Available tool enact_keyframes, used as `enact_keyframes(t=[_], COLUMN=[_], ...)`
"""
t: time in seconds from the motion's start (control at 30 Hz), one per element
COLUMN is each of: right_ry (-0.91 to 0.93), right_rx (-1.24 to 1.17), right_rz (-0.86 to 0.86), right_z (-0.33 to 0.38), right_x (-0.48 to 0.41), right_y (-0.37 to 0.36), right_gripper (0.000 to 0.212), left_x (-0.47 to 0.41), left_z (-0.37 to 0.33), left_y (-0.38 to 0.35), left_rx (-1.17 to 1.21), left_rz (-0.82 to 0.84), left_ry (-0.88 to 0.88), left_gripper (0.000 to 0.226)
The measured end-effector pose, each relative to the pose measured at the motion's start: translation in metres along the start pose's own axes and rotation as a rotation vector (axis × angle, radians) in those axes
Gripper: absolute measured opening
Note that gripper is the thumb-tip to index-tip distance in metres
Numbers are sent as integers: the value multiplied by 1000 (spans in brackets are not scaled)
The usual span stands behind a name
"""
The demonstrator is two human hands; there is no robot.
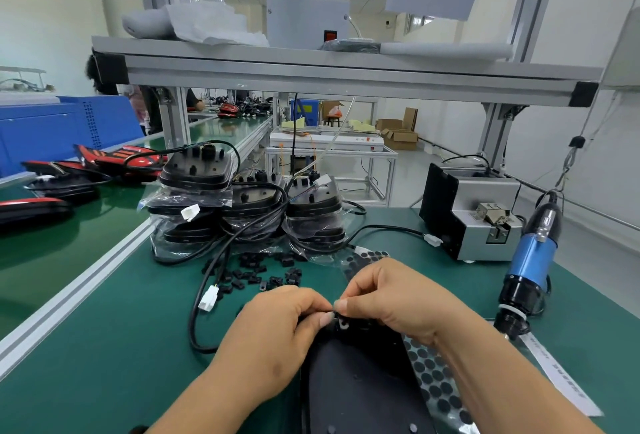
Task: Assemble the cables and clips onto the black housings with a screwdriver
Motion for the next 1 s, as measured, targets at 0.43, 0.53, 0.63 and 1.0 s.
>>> enact_keyframes(t=[0.43, 0.53, 0.63, 1.0], right_ry=[162, 172, 145, -209], right_rx=[435, 515, 387, 761], right_rz=[-123, -118, -139, -336], right_z=[2, 1, -2, -10], right_x=[10, 11, 12, -3], right_y=[-12, -13, -10, 106], right_gripper=[8, 12, 11, 26], left_x=[4, 3, -8, -20], left_z=[-3, -5, -10, -4], left_y=[0, -1, 2, 1], left_rx=[-62, -92, -141, 210], left_rz=[37, 82, 134, 251], left_ry=[28, 40, 30, 173], left_gripper=[16, 19, 25, 27])
Point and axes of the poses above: each hand's wrist, its own x-axis away from the middle knuckle, its own y-axis out of the back of the hand, z = x × y, the point moved 1 cm from there along -x, towards the middle knuckle, and after that the axes turned 1 degree about -z, right-handed, at the moved point
